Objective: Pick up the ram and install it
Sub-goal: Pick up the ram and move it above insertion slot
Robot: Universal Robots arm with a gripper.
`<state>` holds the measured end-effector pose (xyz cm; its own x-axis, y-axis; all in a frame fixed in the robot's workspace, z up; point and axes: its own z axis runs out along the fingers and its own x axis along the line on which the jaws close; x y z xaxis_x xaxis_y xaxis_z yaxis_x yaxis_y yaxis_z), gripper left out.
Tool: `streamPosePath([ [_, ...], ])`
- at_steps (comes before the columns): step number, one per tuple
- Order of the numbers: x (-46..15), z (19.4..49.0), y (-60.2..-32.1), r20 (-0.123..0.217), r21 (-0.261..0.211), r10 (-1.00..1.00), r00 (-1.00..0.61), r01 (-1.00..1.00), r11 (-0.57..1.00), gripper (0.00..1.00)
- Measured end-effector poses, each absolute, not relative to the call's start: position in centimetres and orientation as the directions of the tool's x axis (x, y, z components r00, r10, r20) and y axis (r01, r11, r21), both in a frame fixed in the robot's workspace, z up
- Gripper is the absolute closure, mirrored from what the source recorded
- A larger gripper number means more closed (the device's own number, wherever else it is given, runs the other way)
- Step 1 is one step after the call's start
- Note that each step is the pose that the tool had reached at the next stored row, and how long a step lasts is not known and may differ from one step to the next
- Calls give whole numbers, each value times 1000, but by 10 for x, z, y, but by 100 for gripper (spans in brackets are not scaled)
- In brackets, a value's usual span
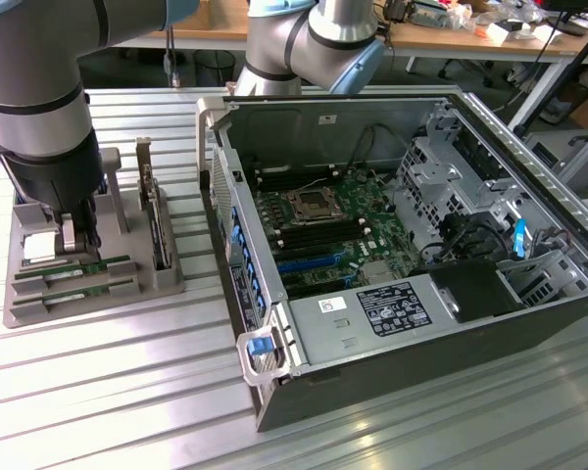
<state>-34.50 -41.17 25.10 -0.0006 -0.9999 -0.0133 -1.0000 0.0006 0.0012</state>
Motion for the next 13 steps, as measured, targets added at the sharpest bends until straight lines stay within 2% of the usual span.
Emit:
streamPosePath([
  [13, -345, 247, -413, -13, 1, -1000, -1, -1000, 1, 70],
])
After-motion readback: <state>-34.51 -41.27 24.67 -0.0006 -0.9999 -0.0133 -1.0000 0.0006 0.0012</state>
